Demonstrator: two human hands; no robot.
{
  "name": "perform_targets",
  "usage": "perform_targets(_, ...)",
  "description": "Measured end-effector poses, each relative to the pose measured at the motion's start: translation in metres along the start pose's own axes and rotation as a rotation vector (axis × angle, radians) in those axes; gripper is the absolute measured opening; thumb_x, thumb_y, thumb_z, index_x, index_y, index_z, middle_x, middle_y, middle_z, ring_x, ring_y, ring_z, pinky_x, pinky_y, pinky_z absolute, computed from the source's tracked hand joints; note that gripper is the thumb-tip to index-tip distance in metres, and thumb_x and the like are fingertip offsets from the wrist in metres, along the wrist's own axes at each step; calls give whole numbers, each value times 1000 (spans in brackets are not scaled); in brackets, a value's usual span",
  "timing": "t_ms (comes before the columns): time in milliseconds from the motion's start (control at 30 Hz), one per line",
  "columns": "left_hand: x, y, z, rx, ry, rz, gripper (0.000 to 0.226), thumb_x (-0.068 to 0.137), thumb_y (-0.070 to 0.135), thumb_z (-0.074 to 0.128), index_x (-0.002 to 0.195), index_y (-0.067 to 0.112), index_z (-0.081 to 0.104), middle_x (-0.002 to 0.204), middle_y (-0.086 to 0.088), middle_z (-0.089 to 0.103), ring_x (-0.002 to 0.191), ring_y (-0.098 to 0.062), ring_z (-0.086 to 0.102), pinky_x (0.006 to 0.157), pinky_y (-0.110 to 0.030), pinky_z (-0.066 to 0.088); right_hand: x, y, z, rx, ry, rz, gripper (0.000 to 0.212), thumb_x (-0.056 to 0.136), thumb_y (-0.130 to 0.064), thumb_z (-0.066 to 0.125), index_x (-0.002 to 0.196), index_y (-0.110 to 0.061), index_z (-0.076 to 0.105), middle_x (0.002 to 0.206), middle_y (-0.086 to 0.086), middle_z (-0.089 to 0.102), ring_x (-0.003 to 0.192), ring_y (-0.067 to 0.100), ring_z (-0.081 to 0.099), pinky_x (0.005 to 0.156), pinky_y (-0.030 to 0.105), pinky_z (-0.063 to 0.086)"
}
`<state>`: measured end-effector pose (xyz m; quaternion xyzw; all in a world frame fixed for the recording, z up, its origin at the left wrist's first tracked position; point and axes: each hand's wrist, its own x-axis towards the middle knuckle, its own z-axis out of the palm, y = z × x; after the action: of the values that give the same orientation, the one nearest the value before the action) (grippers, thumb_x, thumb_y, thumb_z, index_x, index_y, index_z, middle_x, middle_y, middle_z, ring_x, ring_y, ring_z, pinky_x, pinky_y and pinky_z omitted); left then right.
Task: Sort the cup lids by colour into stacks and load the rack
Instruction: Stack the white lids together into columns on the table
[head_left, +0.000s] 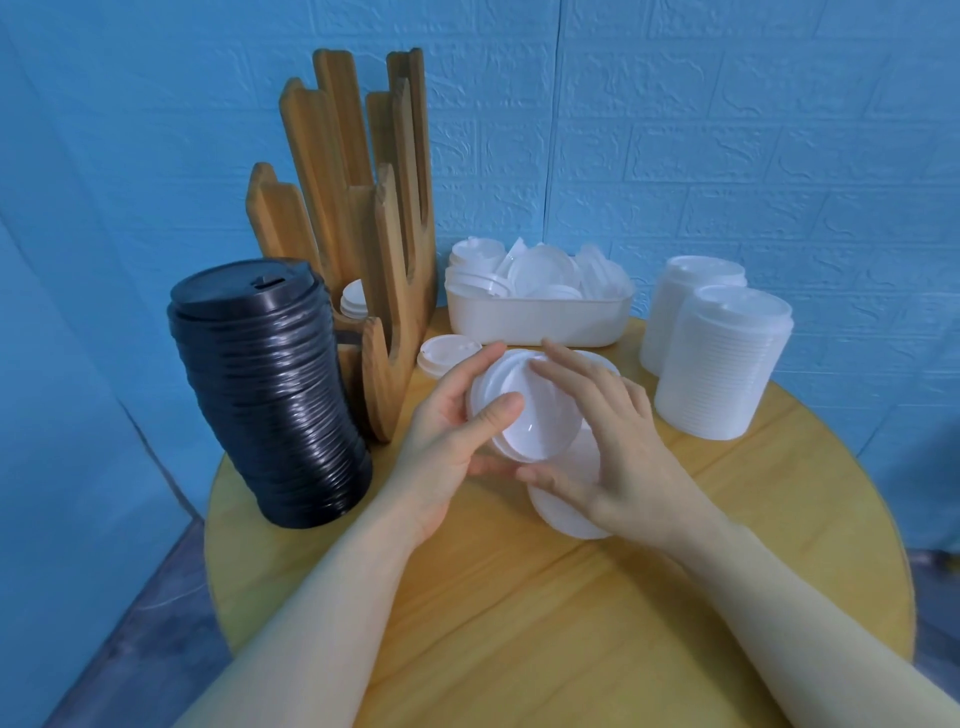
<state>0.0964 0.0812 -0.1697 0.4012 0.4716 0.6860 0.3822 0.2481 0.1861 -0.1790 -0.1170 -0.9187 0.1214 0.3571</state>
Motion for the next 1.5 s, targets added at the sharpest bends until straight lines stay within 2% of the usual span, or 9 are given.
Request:
perform_targets(267, 2, -5, 1, 5, 18, 24, 41, 88, 27, 72, 127, 31, 62, 124, 0, 67, 103, -19, 69, 62, -40, 61, 0, 3, 3, 12, 32, 29, 76, 83, -53, 63, 148, -25, 33, 155, -11, 29, 141, 2, 26, 110, 35, 26)
perform_targets(433, 2, -4, 1, -33, 9, 25, 55, 80, 30, 66, 132, 44, 54, 139, 9, 57, 117, -21, 64, 64, -41, 61, 0, 5, 3, 67, 30, 53, 76, 85, -51, 61, 149, -24, 31, 158, -12, 25, 144, 2, 23, 113, 35, 23)
perform_targets(600, 1, -3, 0, 4, 23, 38, 45, 81, 33, 63, 126, 35, 63, 108, 27, 67, 107, -17, 66, 61, -42, 61, 1, 3, 3, 39, 67, 70, 79, 81, -59, 63, 146, -23, 38, 150, -13, 37, 140, 4, 31, 108, 39, 32)
perform_targets(800, 0, -3, 1, -11, 23, 33, 39, 85, 34, 61, 124, 38, 64, 121, 7, 61, 104, -32, 64, 58, -39, 60, 0, -4, 4, 37, 163, 82, 77, 76, -62, 66, 139, -22, 46, 138, -13, 47, 131, 10, 43, 101, 43, 39)
perform_targets(900, 1, -4, 0, -3, 31, 36, 39, 86, 35, 61, 125, 37, 65, 119, 14, 62, 112, -35, 61, 59, -40, 60, 1, -5, 7, 46, 163, 87, 77, 75, -64, 66, 136, -23, 47, 137, -14, 46, 130, 10, 43, 102, 40, 39)
perform_targets(1067, 6, -6, -5, 4, 175, 67, 38, 89, 35, 60, 126, 29, 65, 129, 8, 61, 120, -29, 60, 66, -46, 62, -2, 10, -5, 125, 60, 145, 86, 69, -75, 62, 141, -35, 38, 140, -26, 39, 135, -4, 30, 111, 30, 21)
perform_targets(1233, 8, -3, -11, -79, 318, 55, 22, 100, 23, 55, 114, 33, 68, 133, 1, 59, 114, -31, 64, 63, -47, 62, -12, 20, -23, 200, -141, 228, 82, 59, -83, 63, 130, -48, 44, 128, -29, 48, 127, 5, 39, 110, 39, 28)
perform_targets(1400, 7, -2, -10, -95, 344, 38, 22, 101, 20, 54, 107, 35, 70, 123, 1, 65, 111, -32, 66, 58, -41, 61, -17, 12, -24, 14, -379, 153, 95, 54, -82, 63, 138, -47, 38, 126, -34, 37, 128, -8, 24, 106, 18, 13)
perform_targets(1500, 8, -2, -10, -98, 355, 24, 22, 101, 20, 54, 108, 33, 70, 125, 0, 64, 112, -32, 65, 57, -41, 61, -17, 13, -21, -72, -401, 125, 83, 61, -76, 60, 137, -47, 42, 125, -31, 40, 124, -7, 27, 106, 21, 15)
